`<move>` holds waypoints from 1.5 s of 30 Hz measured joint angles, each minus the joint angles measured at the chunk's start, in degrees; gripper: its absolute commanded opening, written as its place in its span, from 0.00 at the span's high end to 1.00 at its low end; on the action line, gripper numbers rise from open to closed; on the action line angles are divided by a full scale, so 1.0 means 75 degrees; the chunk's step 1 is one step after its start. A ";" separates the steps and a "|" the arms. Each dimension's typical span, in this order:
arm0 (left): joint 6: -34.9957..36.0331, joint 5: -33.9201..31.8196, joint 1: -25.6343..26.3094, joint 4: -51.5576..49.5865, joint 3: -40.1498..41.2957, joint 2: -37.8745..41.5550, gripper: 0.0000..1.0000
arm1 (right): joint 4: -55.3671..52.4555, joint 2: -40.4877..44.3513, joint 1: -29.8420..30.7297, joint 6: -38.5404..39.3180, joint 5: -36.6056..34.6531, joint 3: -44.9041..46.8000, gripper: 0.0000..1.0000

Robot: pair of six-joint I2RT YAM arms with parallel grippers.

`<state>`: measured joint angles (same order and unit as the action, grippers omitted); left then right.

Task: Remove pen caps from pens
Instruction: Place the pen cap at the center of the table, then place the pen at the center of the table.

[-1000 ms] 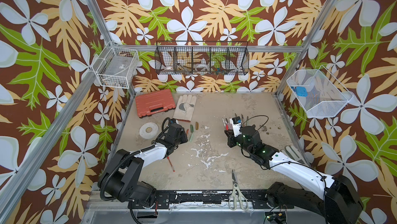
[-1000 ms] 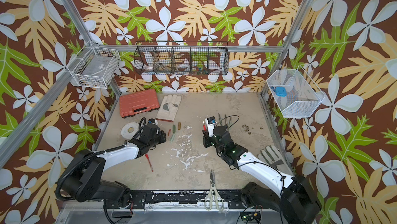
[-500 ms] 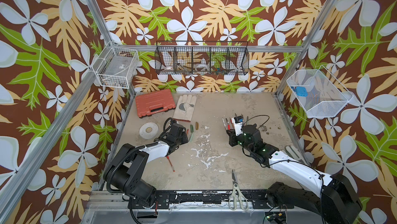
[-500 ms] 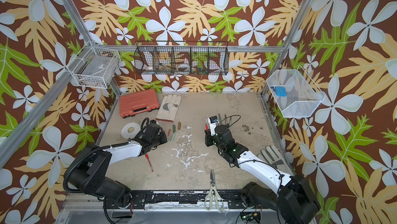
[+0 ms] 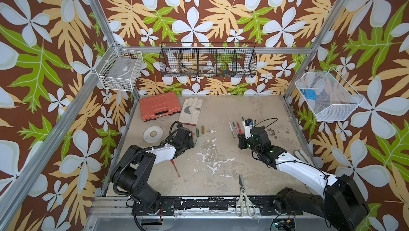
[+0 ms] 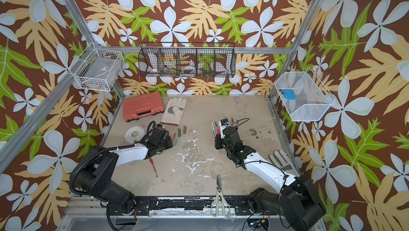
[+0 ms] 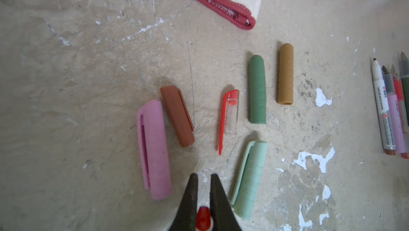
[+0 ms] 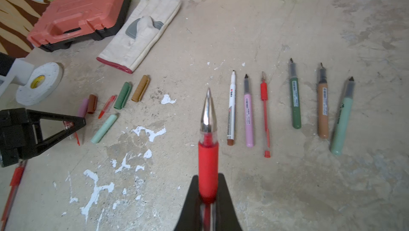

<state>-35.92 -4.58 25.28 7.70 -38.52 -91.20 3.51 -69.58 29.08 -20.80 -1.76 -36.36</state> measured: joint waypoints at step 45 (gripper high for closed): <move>0.0597 0.0513 0.0379 0.1145 0.1408 0.3016 0.46 | -0.0428 -0.1478 -0.0315 -0.0166 -0.0140 -0.0460 1.00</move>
<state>-31.44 -0.73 28.12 16.29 -27.97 -68.58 0.30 -80.66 26.72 -22.04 -2.81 -39.81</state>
